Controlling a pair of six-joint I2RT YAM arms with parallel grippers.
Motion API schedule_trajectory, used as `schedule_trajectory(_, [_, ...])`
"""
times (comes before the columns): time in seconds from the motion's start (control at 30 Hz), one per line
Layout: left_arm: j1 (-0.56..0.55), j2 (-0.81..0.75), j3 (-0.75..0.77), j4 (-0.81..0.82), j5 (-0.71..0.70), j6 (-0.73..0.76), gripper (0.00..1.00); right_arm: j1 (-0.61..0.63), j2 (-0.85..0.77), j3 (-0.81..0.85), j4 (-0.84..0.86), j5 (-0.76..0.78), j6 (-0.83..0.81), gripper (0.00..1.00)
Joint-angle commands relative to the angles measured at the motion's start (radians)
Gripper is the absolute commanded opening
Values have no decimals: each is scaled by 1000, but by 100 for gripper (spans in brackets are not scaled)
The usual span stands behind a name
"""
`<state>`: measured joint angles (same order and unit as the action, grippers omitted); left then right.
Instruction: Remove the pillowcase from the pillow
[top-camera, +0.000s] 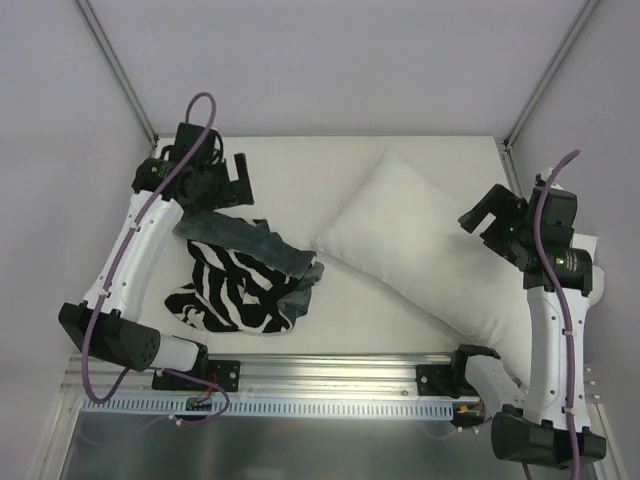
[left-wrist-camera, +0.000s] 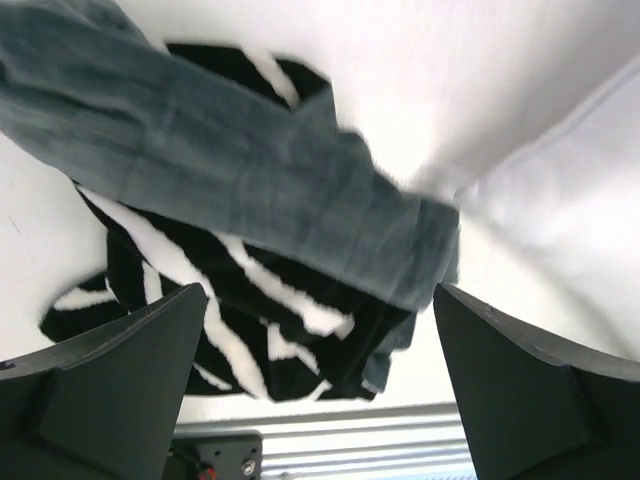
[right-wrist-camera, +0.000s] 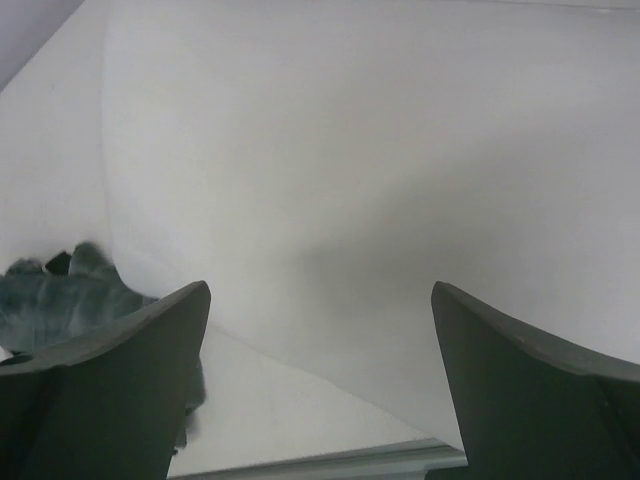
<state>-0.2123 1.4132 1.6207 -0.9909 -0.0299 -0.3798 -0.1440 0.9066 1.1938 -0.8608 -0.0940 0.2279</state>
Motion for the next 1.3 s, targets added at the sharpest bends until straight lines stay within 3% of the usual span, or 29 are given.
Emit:
schedule_trajectory(0.0, [-131, -86, -137, -14, -87, -8, 99, 92, -14, 49, -59, 11, -99, 96])
schedule_trajectory(0.1, [-249, -128, -313, 9, -145, -88, 99, 206, -3, 7, -112, 86, -145, 96])
schedule_trajectory(0.27, [-360, -97, -582, 136, -99, -211, 99, 279, 32, -157, -61, 82, -93, 96])
schedule_trajectory(0.37, [-383, -5, -628, 198, -132, -254, 85, 316, 86, -270, 93, 88, -38, 95])
schedule_trajectory(0.4, [-383, 22, -630, 204, -152, -264, 69, 317, 106, -289, 123, 88, -27, 85])
schedule_trajectory(0.43, [-383, 80, -627, 205, -172, -266, 35, 319, 156, -305, 147, 88, -7, 51])
schedule_trajectory(0.47, [-378, 108, -615, 207, -192, -265, 24, 317, 181, -307, 195, 88, 4, 33])
schedule_trajectory(0.5, [-371, 134, -604, 207, -220, -251, 11, 319, 205, -294, 216, 88, 23, 2])
schedule_trajectory(0.53, [-357, 185, -579, 205, -223, -240, 0, 317, 257, -281, 238, 88, 28, 1])
schedule_trajectory(0.77, [-32, 316, -426, 202, -241, -114, 0, 320, 581, -4, 315, 30, 76, 1])
schedule_trajectory(1.0, [128, 383, -213, 149, -324, -57, 0, 357, 808, 243, 276, -24, 102, 1])
schedule_trajectory(1.03, [145, 389, -196, 140, -350, -53, 0, 360, 805, 254, 266, -23, 99, 5])
schedule_trajectory(1.07, [163, 395, -179, 127, -355, -53, 0, 363, 778, 253, 266, -16, 88, 22])
schedule_trajectory(1.13, [212, 398, -150, 115, -372, -51, 0, 362, 738, 241, 261, 7, 73, 42])
schedule_trajectory(1.17, [237, 398, -137, 109, -381, -44, 0, 357, 717, 247, 246, 7, 51, 58])
schedule_trajectory(1.2, [241, 386, -121, 104, -390, -28, 0, 354, 677, 257, 220, -3, 39, 65])
schedule_trajectory(1.27, [237, 336, -116, 98, -362, -1, 11, 357, 619, 266, 166, 0, 21, 85])
